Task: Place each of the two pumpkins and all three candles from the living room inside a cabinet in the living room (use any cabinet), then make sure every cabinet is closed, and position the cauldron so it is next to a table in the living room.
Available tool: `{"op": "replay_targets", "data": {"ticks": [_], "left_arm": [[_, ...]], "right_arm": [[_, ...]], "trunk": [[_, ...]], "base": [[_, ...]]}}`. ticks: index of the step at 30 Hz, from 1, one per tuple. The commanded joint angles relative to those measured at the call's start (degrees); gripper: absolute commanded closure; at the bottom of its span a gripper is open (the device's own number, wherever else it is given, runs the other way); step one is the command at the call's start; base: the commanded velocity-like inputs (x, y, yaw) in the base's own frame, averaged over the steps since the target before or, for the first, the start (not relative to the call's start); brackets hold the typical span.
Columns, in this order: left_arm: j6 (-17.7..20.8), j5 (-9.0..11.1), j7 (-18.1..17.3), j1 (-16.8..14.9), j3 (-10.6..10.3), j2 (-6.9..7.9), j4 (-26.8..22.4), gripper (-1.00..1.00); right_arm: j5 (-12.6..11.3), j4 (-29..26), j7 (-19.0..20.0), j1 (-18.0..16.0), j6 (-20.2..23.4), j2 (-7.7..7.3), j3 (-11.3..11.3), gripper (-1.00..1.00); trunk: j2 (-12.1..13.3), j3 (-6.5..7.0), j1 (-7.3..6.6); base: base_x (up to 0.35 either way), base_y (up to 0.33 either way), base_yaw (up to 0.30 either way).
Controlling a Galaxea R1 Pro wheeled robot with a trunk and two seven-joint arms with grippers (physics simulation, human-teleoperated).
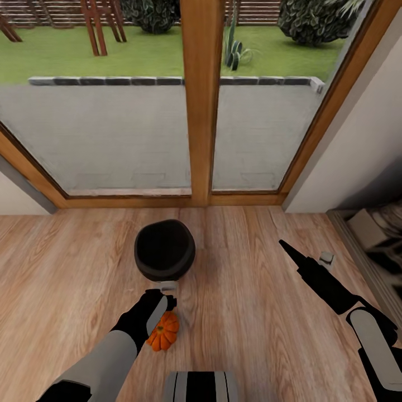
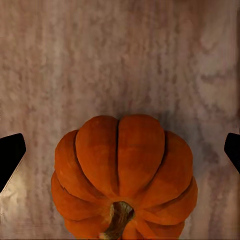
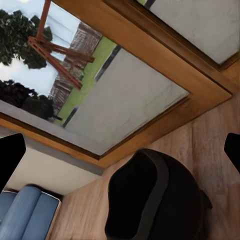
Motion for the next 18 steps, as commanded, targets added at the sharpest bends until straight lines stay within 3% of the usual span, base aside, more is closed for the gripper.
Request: {"op": "replay_targets", "data": {"ticks": [1, 5, 8, 18], "left_arm": [[0.2, 0.6, 0.5, 0.0, -0.2, 0.00, -0.1, -1.00], [0.2, 0.6, 0.5, 0.0, -0.2, 0.00, -0.1, -1.00], [0.2, 0.7, 0.6, 1.0, -0.2, 0.00, -0.7, -1.00], [0.3, 0.7, 0.5, 3.4, 0.0, 0.00, -1.3, -1.00]], "right_arm": [[-0.5, 0.0, 0.0, 0.0, 0.5, 0.01, -0.1, -1.00], [-0.4, 0.1, 0.0, 0.0, 0.5, 0.00, -0.1, -1.00], [-0.3, 0.7, 0.6, 0.2, 0.5, 0.71, -1.0, -1.00], [-0.4, 1.0, 0.8, 0.3, 0.5, 0.26, -4.3, -1.00]], "trunk": [[0.0, -0.04, 0.01], [0.0, -0.04, 0.01], [0.0, -0.04, 0.01], [0.0, -0.04, 0.01]], "base": [[0.117, 0.000, 0.000], [0.033, 0.000, 0.000], [0.000, 0.000, 0.000], [0.000, 0.000, 0.000]]}}
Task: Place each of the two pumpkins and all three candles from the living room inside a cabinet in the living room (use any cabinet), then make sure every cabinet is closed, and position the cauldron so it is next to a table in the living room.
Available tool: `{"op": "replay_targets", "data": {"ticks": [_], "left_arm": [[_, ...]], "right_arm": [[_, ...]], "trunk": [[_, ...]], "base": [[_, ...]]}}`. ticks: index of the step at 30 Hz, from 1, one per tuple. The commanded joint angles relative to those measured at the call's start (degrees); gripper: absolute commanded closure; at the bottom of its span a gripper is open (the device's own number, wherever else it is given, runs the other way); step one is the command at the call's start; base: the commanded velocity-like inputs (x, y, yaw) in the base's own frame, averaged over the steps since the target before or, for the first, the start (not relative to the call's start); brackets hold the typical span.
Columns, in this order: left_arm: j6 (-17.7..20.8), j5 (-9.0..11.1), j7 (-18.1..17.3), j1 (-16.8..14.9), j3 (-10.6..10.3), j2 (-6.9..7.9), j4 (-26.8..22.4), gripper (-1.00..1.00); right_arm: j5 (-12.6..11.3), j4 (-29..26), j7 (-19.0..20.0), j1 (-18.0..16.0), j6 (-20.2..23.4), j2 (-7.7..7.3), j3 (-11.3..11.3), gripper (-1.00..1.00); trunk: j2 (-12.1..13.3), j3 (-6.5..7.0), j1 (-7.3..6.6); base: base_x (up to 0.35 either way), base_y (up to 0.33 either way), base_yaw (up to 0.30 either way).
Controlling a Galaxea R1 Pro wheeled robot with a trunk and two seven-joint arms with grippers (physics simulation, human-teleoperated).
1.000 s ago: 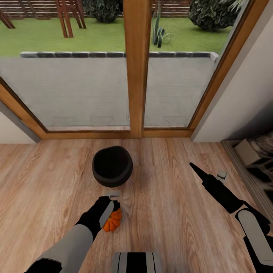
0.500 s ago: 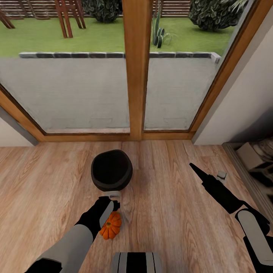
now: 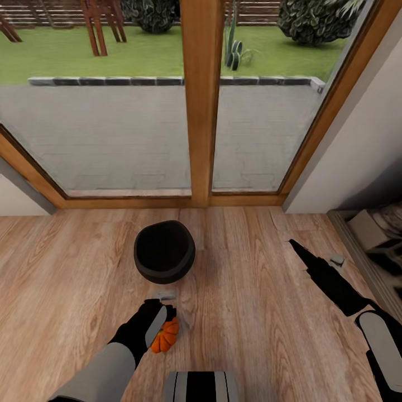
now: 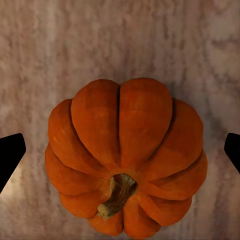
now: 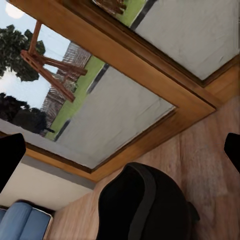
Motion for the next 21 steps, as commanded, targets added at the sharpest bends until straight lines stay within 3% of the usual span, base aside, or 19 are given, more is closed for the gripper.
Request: {"op": "replay_targets", "data": {"ticks": [1, 13, 21], "left_arm": [[0.2, 0.6, 0.5, 0.0, -0.2, 0.00, -0.1, -1.00], [0.1, 0.6, 0.6, 0.0, -0.2, 0.00, -0.2, -1.00], [0.0, 0.6, 0.6, 0.0, -0.1, 0.00, -0.2, -1.00]], "right_arm": [[-0.5, 0.0, 0.0, 0.0, 0.5, -0.01, -0.4, -1.00], [-0.4, 0.0, 0.0, 0.0, 0.5, -0.02, -0.5, -1.00], [-0.4, 0.0, 0.0, 0.0, 0.5, -0.02, -0.5, -1.00]], "trunk": [[0.0, -0.04, -0.01], [0.0, -0.04, -0.01], [-0.1, -1.81, 0.20]], "base": [[0.000, 0.000, 0.000], [0.000, 0.000, 0.000], [0.000, 0.000, 0.000]]}}
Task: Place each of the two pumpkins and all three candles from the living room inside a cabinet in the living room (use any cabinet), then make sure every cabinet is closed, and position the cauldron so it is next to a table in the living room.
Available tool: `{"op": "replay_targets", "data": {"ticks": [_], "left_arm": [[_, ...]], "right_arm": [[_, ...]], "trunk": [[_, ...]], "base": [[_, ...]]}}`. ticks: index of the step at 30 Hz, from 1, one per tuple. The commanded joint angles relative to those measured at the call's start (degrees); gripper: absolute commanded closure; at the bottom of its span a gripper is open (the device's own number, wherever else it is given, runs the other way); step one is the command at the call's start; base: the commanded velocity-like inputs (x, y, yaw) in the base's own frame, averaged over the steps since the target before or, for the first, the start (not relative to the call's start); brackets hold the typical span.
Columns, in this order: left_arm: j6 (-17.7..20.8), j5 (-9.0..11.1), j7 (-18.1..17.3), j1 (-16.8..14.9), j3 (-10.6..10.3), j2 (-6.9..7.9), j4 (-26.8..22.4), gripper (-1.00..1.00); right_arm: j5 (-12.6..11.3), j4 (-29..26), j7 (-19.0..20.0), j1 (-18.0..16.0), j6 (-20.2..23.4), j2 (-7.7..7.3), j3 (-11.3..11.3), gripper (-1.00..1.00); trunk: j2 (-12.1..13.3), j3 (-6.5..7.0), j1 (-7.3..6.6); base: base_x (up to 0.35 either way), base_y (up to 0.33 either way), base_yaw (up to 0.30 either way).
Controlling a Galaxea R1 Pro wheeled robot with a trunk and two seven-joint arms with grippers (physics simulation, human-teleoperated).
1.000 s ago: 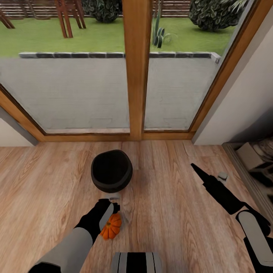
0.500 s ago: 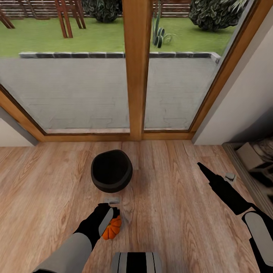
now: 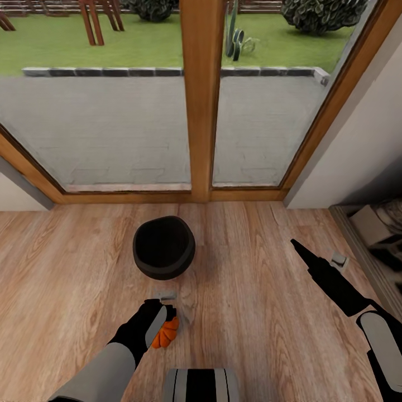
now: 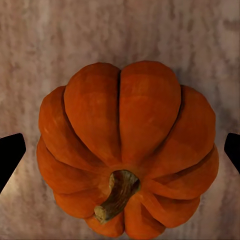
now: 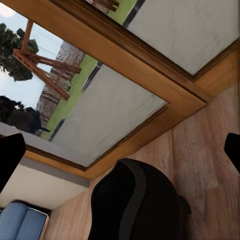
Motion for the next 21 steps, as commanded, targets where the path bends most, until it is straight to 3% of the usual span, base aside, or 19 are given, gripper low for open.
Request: {"op": "replay_targets", "data": {"ticks": [1, 14, 21], "left_arm": [[0.2, 0.6, 0.5, 0.0, -0.2, 0.00, -0.1, -1.00], [0.1, 0.6, 0.5, 0.0, -0.2, 0.00, -0.1, -1.00], [0.1, 0.6, 0.4, 0.0, -0.2, 0.00, -0.1, -1.00]], "right_arm": [[-0.5, 0.0, 0.0, 0.0, 0.5, 0.00, -0.1, -1.00], [-0.5, 0.0, 0.0, 0.0, 0.5, 0.00, -0.1, -1.00], [-0.5, 0.0, 0.0, 0.0, 0.5, 0.00, -0.1, -1.00]], "trunk": [[0.0, -0.04, -0.01], [0.0, -0.04, -0.01], [-0.1, -1.15, 0.12]], "base": [[0.000, 0.000, 0.000], [0.000, 0.000, 0.000], [0.000, 0.000, 0.000]]}}
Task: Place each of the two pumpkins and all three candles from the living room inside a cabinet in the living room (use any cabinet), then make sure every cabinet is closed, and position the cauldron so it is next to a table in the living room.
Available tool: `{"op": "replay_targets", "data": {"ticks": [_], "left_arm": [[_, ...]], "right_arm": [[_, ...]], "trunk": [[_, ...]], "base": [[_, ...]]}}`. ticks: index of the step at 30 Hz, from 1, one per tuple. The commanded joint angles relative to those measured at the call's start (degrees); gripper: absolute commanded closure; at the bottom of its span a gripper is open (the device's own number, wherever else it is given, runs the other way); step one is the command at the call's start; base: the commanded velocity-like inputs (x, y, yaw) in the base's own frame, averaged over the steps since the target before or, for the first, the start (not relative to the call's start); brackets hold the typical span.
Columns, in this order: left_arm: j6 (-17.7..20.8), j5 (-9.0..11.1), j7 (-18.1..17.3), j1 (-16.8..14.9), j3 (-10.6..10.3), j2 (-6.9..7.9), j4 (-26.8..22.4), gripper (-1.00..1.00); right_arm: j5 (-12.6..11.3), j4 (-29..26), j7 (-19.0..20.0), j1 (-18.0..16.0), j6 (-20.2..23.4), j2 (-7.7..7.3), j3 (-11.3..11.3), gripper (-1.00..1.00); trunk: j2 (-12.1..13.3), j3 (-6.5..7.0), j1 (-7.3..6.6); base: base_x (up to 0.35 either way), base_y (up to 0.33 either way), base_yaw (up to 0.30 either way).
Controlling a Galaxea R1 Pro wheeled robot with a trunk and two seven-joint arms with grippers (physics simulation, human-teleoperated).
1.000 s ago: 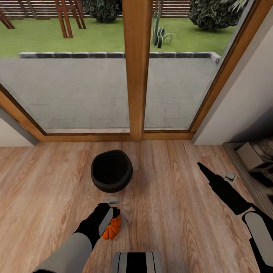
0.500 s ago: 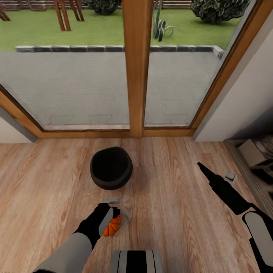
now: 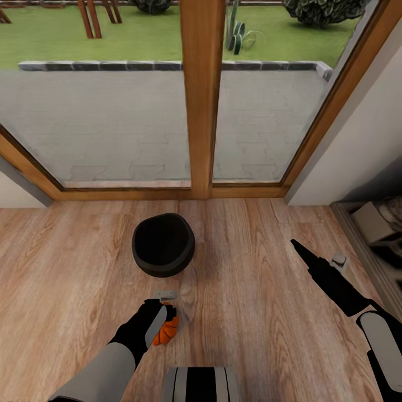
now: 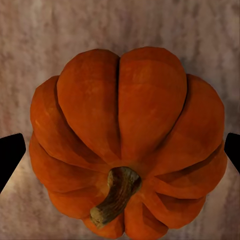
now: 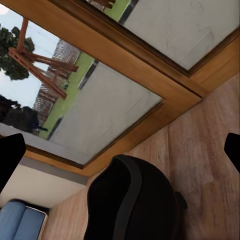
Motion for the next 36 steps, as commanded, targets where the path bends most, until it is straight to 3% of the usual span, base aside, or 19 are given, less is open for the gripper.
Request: {"op": "replay_targets", "data": {"ticks": [1, 9, 13, 25, 31, 36], "left_arm": [[0.2, 0.6, 0.5, 0.0, -0.2, 0.00, -0.1, -1.00], [0.2, 0.6, 0.5, 0.0, -0.2, 0.00, 0.0, -1.00], [0.2, 0.6, 0.5, 0.0, -0.2, 0.00, 0.0, -1.00], [0.2, 0.6, 0.5, 0.0, -0.2, 0.00, -0.1, -1.00], [0.2, 0.6, 0.5, 0.0, -0.2, 0.00, -0.1, -1.00], [0.2, 0.6, 0.5, 0.0, -0.2, 0.00, -0.1, -1.00]], "right_arm": [[-0.5, 0.0, 0.0, 0.0, 0.5, 0.00, -0.1, -1.00], [-0.5, 0.0, 0.0, 0.0, 0.5, 0.00, -0.1, -1.00], [-0.5, 0.0, 0.0, 0.0, 0.5, 0.00, -0.1, -1.00], [-0.5, 0.0, 0.0, 0.0, 0.5, 0.00, -0.1, -1.00], [-0.5, 0.1, 0.0, 0.0, 0.5, 0.00, -0.1, -1.00], [-0.5, 0.1, 0.0, 0.0, 0.5, 0.00, -0.1, -1.00]], "trunk": [[0.0, -0.04, -0.01], [0.0, -0.04, -0.01], [-0.1, -0.92, 0.09], [-0.1, -0.92, 0.09], [-0.1, -2.25, 0.25], [-0.1, -2.25, 0.25]], "base": [[0.000, 0.000, 0.000], [0.000, 0.000, 0.000], [0.000, 0.000, 0.000], [0.000, 0.000, 0.000], [0.000, 0.000, 0.000], [0.000, 0.000, 0.000]]}}
